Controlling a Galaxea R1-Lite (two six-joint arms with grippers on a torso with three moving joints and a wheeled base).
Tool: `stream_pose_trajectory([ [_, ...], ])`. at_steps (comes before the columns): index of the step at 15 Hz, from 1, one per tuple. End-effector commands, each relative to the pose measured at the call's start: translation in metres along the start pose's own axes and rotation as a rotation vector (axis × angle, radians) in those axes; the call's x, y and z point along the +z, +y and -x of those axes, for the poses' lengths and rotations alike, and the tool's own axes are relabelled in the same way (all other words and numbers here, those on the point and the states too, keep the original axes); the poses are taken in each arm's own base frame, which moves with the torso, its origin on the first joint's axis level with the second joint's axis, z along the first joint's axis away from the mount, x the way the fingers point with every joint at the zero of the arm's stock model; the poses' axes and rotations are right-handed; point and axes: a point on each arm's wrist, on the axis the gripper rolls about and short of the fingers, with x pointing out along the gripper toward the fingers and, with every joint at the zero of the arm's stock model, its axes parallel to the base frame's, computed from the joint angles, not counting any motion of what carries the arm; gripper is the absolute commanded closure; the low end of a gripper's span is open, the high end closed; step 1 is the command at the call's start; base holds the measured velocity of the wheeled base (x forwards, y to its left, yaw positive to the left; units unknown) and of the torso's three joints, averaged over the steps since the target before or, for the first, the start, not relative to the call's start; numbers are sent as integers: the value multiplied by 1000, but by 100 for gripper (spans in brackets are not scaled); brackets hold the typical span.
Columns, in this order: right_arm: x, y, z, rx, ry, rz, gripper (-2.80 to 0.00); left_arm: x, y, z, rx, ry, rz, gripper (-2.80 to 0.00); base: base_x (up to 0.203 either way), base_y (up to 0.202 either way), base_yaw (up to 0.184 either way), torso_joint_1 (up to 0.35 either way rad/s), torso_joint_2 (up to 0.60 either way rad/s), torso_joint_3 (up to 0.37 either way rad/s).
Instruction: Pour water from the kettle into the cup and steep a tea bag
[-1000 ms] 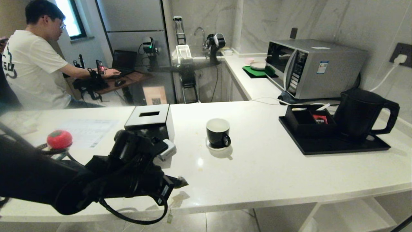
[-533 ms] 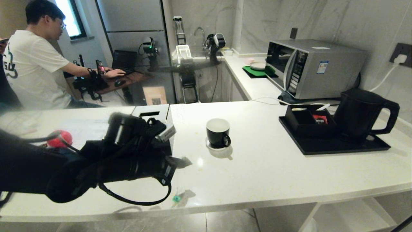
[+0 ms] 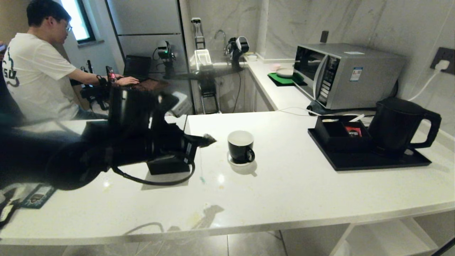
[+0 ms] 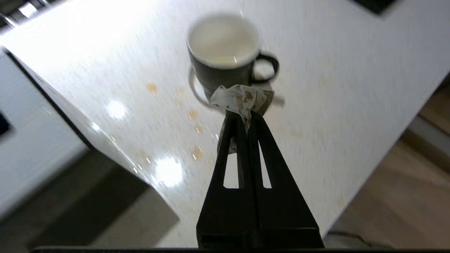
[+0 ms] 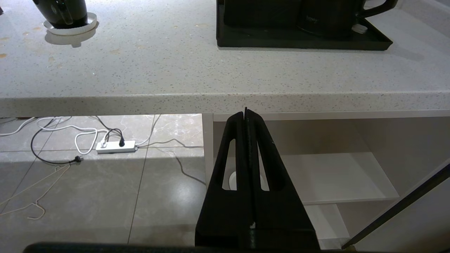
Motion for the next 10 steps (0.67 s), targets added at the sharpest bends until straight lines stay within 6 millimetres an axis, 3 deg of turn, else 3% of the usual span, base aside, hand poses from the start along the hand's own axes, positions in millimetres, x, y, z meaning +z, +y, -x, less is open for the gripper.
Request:
stream_pose_trajectory([
  [1,0,0,0,1,1,0,0,20,11,2,29,-66,-7,0,0,0,0,0,0,0],
  [10,0,0,0,1,0,0,0,65,66,15,185,-212,-6,0,0,0,0,0,0,0],
])
